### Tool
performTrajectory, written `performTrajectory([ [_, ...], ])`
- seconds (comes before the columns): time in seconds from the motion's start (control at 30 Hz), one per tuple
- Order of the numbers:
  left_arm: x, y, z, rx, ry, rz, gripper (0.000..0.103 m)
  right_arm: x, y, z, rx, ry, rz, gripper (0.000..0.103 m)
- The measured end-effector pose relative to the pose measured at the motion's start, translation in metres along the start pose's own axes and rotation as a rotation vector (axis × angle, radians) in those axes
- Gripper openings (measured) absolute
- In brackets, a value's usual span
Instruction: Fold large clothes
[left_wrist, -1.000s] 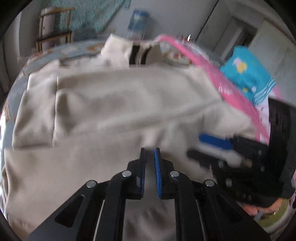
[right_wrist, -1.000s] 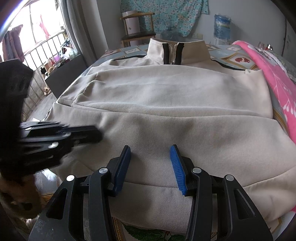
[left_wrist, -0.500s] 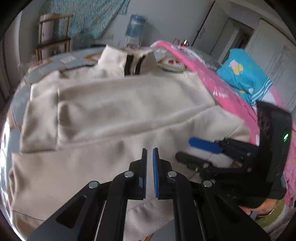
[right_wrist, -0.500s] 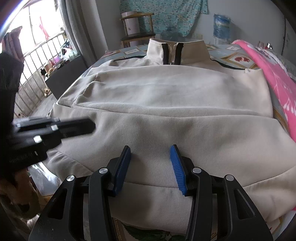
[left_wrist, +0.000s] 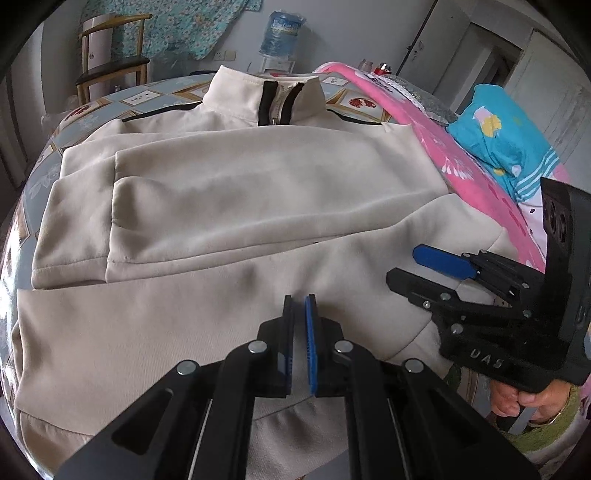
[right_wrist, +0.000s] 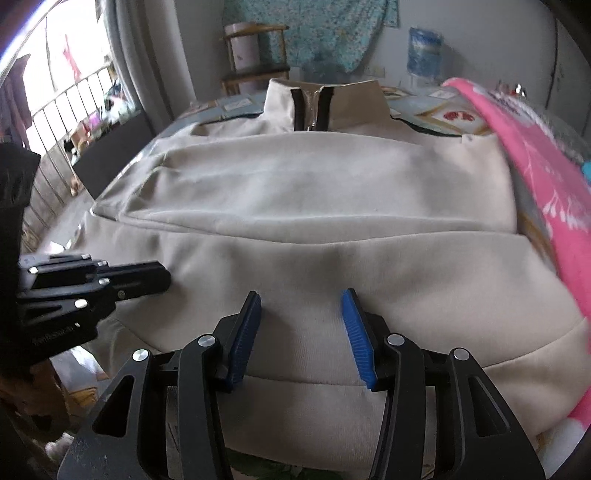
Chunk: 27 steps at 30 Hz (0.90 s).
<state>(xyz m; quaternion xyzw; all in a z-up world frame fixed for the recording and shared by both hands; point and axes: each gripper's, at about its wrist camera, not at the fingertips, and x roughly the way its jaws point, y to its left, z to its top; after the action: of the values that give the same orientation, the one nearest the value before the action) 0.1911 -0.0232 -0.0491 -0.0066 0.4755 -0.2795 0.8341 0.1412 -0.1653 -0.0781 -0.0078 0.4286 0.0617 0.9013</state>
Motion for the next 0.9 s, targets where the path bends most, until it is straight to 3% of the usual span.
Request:
performTrajectory([
  [0.07,-0.003,0.000,0.002,-0.009,0.004,-0.006,0.007,-0.003,0.001,0.000,0.001,0.002,0.013,0.055],
  [0.13,-0.008,-0.001,0.004,-0.008,-0.006,-0.008,0.013,-0.010,0.001,0.001,0.015,-0.011,0.043,0.064],
  [0.27,-0.021,-0.002,0.008,-0.024,-0.037,0.015,0.049,-0.022,0.000,0.007,0.026,-0.044,0.057,0.077],
  [0.4,-0.031,0.001,0.012,-0.046,-0.055,0.044,0.065,-0.027,-0.005,0.011,0.052,-0.045,0.060,0.080],
  [0.53,-0.044,0.003,0.016,-0.047,-0.080,0.075,0.073,-0.030,-0.010,0.013,0.087,-0.042,0.074,0.080],
  [0.73,-0.076,0.002,0.023,-0.045,-0.175,0.062,0.081,-0.040,-0.016,0.016,0.121,-0.064,0.097,0.080],
  [0.9,-0.105,-0.006,0.028,-0.010,-0.275,0.075,0.096,-0.047,-0.015,0.017,0.125,-0.082,0.103,0.080],
])
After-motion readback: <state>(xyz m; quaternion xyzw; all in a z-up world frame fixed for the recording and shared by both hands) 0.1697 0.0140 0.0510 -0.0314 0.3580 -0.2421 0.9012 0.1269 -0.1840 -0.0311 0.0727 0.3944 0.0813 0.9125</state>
